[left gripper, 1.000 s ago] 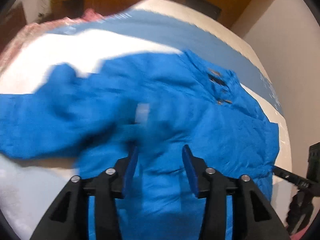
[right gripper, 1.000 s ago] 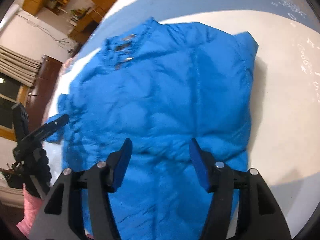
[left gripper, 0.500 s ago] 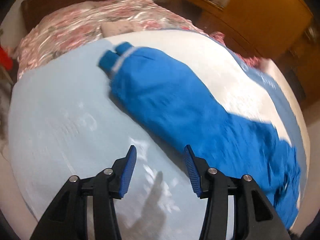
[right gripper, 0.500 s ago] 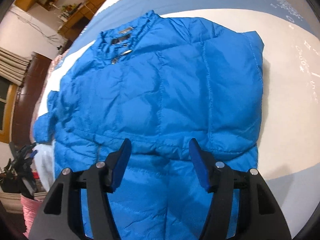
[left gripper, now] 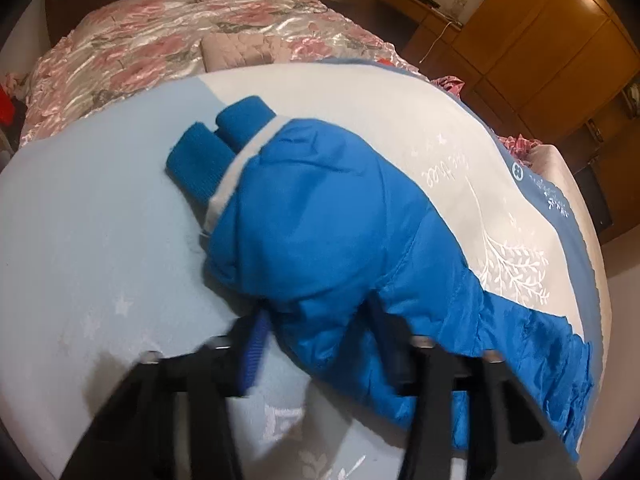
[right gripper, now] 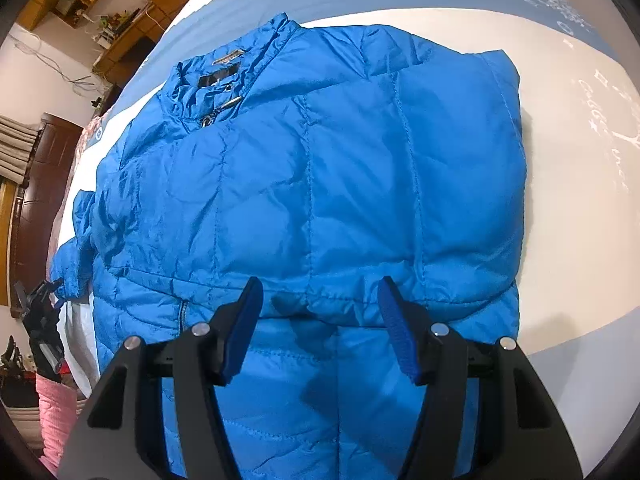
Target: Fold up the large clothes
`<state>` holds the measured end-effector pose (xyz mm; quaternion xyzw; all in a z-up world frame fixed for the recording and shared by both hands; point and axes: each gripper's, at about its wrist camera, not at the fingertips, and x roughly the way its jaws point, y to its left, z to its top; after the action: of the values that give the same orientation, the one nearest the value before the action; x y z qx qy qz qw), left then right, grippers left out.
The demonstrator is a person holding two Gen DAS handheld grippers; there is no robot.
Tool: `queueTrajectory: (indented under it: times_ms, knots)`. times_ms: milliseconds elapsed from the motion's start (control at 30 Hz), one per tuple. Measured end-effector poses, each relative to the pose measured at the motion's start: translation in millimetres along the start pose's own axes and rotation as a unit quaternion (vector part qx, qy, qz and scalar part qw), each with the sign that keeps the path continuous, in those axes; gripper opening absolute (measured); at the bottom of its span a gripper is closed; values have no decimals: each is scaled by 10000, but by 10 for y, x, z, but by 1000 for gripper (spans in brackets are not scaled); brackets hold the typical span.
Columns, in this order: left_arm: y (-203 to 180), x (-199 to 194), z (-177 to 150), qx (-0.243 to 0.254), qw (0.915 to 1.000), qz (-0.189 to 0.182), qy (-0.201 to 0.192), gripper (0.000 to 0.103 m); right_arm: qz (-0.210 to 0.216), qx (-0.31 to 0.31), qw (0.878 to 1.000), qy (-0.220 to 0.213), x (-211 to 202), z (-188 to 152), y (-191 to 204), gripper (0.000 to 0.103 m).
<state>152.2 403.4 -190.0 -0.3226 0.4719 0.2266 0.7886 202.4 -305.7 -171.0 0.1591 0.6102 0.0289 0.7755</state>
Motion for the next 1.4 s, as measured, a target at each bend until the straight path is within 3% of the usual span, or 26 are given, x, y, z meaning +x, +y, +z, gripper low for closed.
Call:
queueTrajectory:
  times_ms: [33, 100, 400, 533, 700, 933, 1033, 1133, 1233, 1400]
  knots:
    - [11, -3, 1, -30, 10000, -57, -21, 21, -2, 6, 10000, 0, -7, -2, 4, 60]
    - [40, -12, 13, -178, 9993, -337, -66, 11, -4, 6, 10000, -8, -30, -10, 6, 60]
    - [-537, -611, -192, 658, 9905, -784, -917, 5, 54, -75, 9998, -180, -279, -103, -15, 60]
    - [-1012, -950, -378, 1256, 9786, -1088, -1216, 5, 114, -134, 9995, -278, -394, -165, -13, 60]
    - [-1767, -1284, -746, 2152, 9534, -1636, -1337, 5, 181, -158, 9990, -388, -514, -255, -46, 60]
    - [-2832, -1352, -1450, 3183, 9116, -2429, -932, 5, 189, -120, 9986, -472, -608, -358, -155, 60]
    - [-3132, -1178, -1720, 3459, 9008, -2559, -585, 5, 198, -77, 9986, -487, -623, -386, -209, 60]
    - [-3311, -899, -1926, 3657, 8977, -2443, -276, 5, 186, -46, 9989, -419, -562, -395, -243, 60]
    - [-3390, -498, -2098, 3715, 9003, -2253, 244, 5, 84, 30, 9995, -289, -435, -404, -290, 60]
    - [-3298, -28, -2431, 3841, 8980, -1949, 901, 6, -48, 169, 9998, 3, -170, -436, -376, 60]
